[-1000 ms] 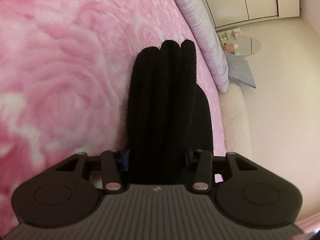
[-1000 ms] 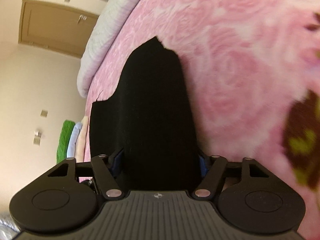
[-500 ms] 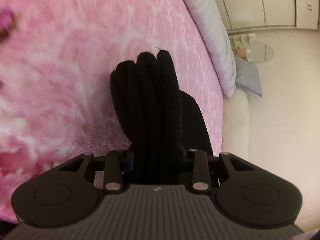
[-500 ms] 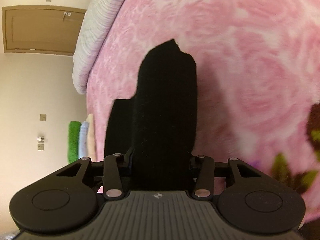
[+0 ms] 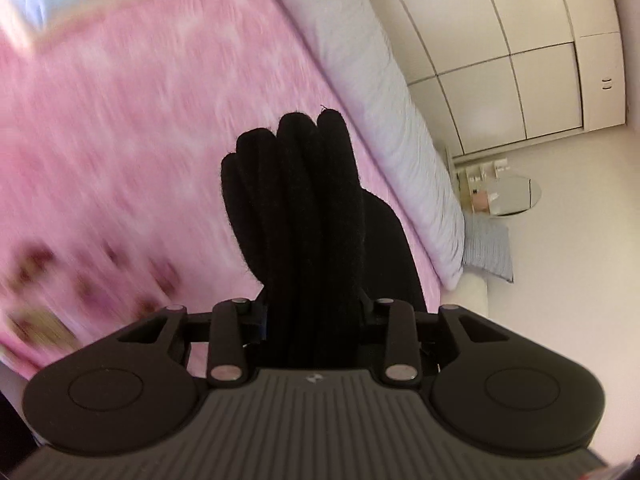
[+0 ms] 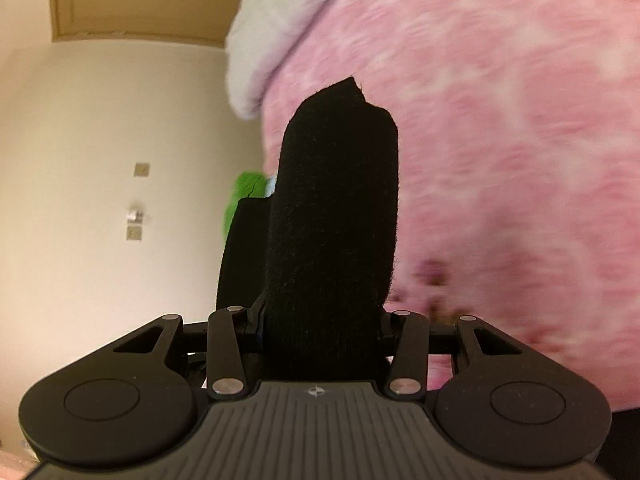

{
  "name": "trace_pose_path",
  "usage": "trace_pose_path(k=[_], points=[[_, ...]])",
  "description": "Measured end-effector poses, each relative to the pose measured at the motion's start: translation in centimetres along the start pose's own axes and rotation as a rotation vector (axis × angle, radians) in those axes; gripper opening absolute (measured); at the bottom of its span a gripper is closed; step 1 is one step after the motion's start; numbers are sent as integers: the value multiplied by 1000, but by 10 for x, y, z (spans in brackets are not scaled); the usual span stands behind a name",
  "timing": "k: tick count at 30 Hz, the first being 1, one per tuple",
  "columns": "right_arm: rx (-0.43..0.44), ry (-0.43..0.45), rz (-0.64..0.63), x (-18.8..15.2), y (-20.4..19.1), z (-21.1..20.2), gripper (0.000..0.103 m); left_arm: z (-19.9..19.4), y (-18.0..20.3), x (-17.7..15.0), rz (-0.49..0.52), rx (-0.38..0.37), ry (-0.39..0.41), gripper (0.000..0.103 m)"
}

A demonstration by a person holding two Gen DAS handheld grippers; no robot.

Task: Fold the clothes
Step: 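Carry the black bundle with both grippers toward the towel stack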

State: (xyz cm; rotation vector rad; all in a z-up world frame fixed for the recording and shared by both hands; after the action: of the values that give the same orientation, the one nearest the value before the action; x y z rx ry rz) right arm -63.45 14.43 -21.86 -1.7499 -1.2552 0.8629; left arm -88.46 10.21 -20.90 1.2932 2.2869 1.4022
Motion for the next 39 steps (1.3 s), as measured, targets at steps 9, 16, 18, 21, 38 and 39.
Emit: trace_pose_path(k=[9,16,18,21,38,39], points=[[98,99,2,-48,-143,197,44,-131,-94,202,143,-4,-11,31],[97,147,-29,-40,-215,311,44,-166,-154,314,178,-34,-6,31],[86,148,-40,-36,-222,334,44,-164,-171,334,162,-43,-3,31],[67,151,-44,-27,-228,361,45,-156,-190,359,142,-43,-12,31],[-144,196,30,30,-185,464,50,-84,-291,402,100,-19,-112,32],[-154,199,33,29,-183,464,50,-85,-289,401,104,-29,-113,32]])
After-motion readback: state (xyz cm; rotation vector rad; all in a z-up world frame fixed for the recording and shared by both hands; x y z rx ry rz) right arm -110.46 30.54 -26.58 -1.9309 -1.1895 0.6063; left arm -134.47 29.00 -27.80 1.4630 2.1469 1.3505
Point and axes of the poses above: each gripper's, at about its wrist camera, not at the fingertips, and z roughly the way its jaws point, y to its right, x to its top, the point moved 10 cm from there along z, roughly the way its jaws point, and after that the axes turned 6 degrees about z, right-handed, at the moved point
